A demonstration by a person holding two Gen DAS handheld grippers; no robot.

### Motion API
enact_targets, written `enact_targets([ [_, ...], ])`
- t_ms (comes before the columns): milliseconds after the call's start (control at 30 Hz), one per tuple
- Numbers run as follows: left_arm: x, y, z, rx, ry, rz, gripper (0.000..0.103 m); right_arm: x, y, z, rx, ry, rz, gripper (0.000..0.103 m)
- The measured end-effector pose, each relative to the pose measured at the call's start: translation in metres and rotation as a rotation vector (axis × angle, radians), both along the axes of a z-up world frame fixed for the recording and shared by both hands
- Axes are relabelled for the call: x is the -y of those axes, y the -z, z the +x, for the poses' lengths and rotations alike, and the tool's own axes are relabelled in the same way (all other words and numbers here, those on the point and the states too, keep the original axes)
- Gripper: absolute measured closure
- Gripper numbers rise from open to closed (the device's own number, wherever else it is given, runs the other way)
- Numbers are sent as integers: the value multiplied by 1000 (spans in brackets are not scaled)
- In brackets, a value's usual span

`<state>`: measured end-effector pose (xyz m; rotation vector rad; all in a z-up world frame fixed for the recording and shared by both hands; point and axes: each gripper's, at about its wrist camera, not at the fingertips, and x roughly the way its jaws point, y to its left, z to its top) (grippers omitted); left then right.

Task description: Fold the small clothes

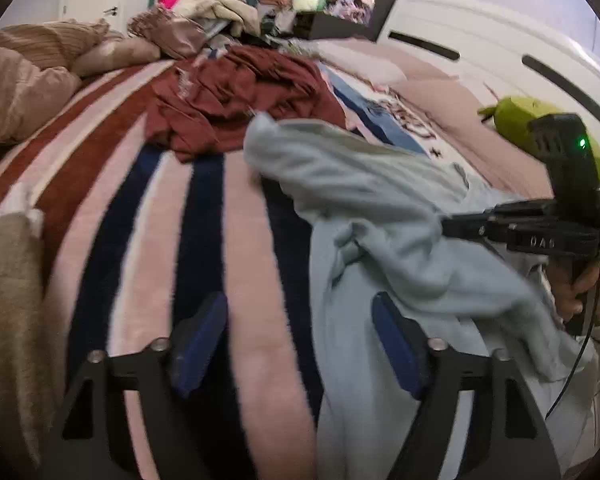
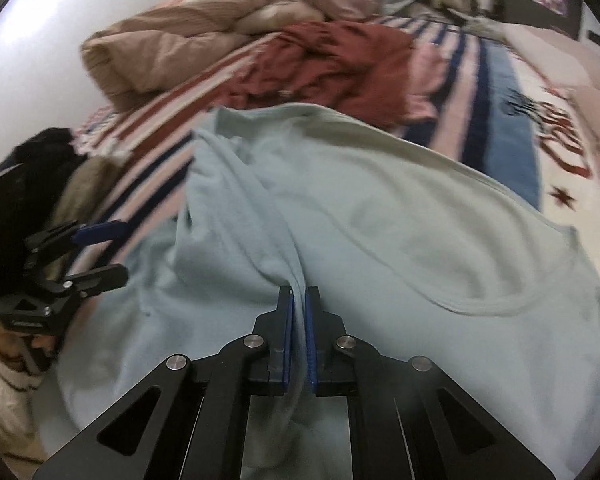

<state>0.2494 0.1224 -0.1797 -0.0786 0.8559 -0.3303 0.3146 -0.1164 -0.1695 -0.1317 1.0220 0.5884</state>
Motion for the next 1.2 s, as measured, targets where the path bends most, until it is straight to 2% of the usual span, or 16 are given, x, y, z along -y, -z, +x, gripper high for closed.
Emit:
enact_targets([
  [133,14,3,12,-19,35,-2,54,13,-5,-6,36,51,-44,102],
  [167,19,4,14,-12,36,17,64,18,-8,-8,32,60,-35,101],
  [200,23,5,16,-8,34,44,82,24,-12,-13,24,65,-18,101],
  [233,25,6,17,-7,28,68,94,29,-17,-19,21,63,6,99],
  [267,25,6,17,-4,12,90,101,34,-21,-25,15,55,23,84],
  [300,22,4,15,6,-4,98,101,41,-25,-34,13,50,31,63],
  [367,11,-2,8,36,-48,120,101,55,-29,-53,24,47,16,49],
  [467,-10,0,-1,46,-140,158,101,69,-24,-79,-7,32,-18,48],
  [567,-21,10,-2,11,-158,138,101,81,-8,-107,-76,-13,-22,47],
  [700,-10,8,-9,39,-179,232,100,86,9,-128,-71,14,-117,50],
  [733,-7,9,-10,39,-188,253,100,88,9,-133,-57,20,-109,54],
  [800,-4,10,-12,37,-189,267,99,92,5,-143,-53,29,-75,101],
  [867,-4,4,-17,41,-186,252,98,94,1,-152,-25,36,-90,101],
  [967,-6,-17,-30,83,-200,198,75,105,-7,-164,6,72,-105,102],
  [1067,-3,-41,-46,132,-200,138,69,125,-7,-175,-41,117,-24,102],
  [1200,18,-69,-66,204,-162,71,41,158,-5,-190,-48,220,110,101],
])
